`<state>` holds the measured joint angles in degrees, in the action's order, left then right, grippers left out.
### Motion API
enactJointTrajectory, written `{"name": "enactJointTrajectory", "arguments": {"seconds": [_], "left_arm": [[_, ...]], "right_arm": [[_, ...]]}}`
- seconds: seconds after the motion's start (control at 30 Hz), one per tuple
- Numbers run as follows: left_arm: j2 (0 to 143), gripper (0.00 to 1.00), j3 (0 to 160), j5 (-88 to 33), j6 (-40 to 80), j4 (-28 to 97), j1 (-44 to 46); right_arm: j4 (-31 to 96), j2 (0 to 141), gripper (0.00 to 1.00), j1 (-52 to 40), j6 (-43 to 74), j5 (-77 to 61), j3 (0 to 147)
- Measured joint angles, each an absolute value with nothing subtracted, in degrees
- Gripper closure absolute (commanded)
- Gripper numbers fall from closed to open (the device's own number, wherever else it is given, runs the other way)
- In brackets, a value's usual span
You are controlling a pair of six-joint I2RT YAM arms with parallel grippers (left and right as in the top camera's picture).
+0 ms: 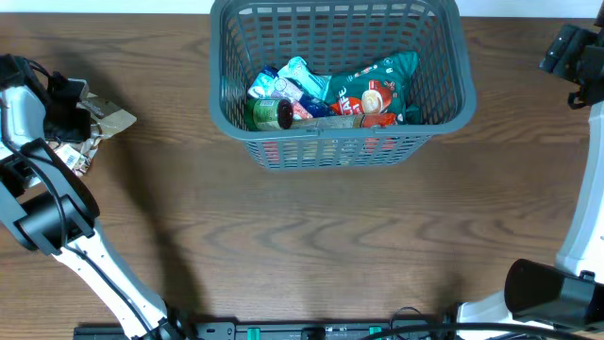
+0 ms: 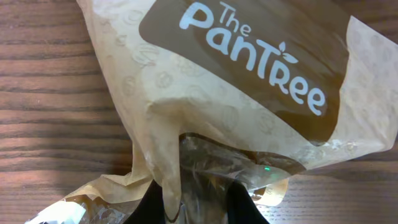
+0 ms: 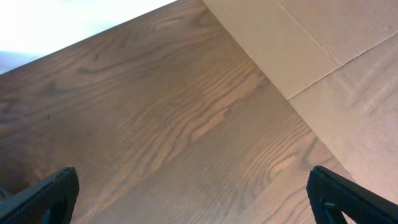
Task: Pack container
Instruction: 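Move the left gripper to the Pantree bag and grasp it, then lift the Pantree bag with the left gripper and drop it into the basket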
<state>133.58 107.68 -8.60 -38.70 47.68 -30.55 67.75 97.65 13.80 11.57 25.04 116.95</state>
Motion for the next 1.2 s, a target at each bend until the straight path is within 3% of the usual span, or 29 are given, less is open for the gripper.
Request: {"name": "enactJointTrajectory", "arguments": {"seconds": [0.43, 0.83, 1.2], "left_arm": [[129.97, 0.94, 105.89, -9.74, -33.54, 45.84, -30.35], [102.21, 0.94, 105.41, -14.61, -24.64, 39.46, -29.61], [86.08, 0.94, 105.45, -25.98, -22.65, 32.64, -14.96]], "right_arm": [[67.75, 97.65, 0.01, 13.8, 11.57, 25.04, 116.95], [67.75, 97.65, 0.01, 13.8, 11.57, 25.04, 116.95], [67.75, 97.65, 0.01, 13.8, 11.57, 25.04, 116.95]]}}
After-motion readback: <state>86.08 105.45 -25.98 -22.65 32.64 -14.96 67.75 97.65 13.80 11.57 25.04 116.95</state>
